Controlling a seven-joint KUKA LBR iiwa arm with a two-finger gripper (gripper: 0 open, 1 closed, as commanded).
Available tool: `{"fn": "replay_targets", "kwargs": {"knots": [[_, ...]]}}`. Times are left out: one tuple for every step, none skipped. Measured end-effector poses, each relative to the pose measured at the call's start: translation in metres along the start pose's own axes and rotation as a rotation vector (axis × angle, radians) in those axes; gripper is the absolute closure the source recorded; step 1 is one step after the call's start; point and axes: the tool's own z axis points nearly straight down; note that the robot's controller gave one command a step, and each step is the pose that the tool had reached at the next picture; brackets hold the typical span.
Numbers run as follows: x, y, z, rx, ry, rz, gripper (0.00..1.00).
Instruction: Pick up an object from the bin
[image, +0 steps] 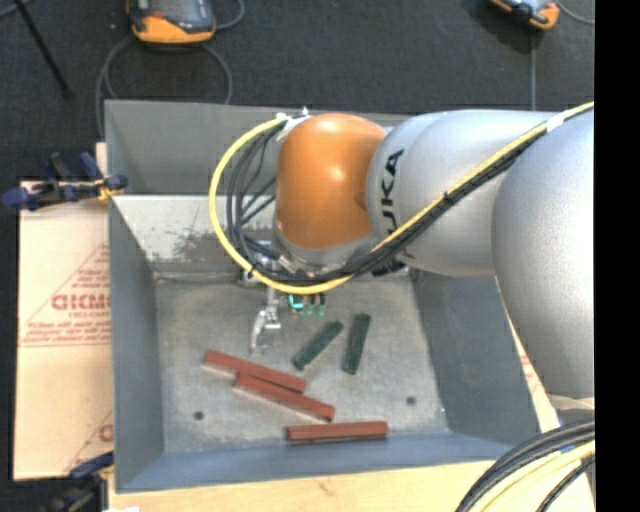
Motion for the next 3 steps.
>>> {"fn": "replay_targets", "kwargs": {"knots": [[-0.001,-0.001,-0.004,-0.001,-0.006,0.003,0.0],[0.046,0.008,0.09,-0.004,-0.017,-0.066,1.0],[0.046,0.008,0.09,-0.004,-0.017,-0.065,1.0]]}}
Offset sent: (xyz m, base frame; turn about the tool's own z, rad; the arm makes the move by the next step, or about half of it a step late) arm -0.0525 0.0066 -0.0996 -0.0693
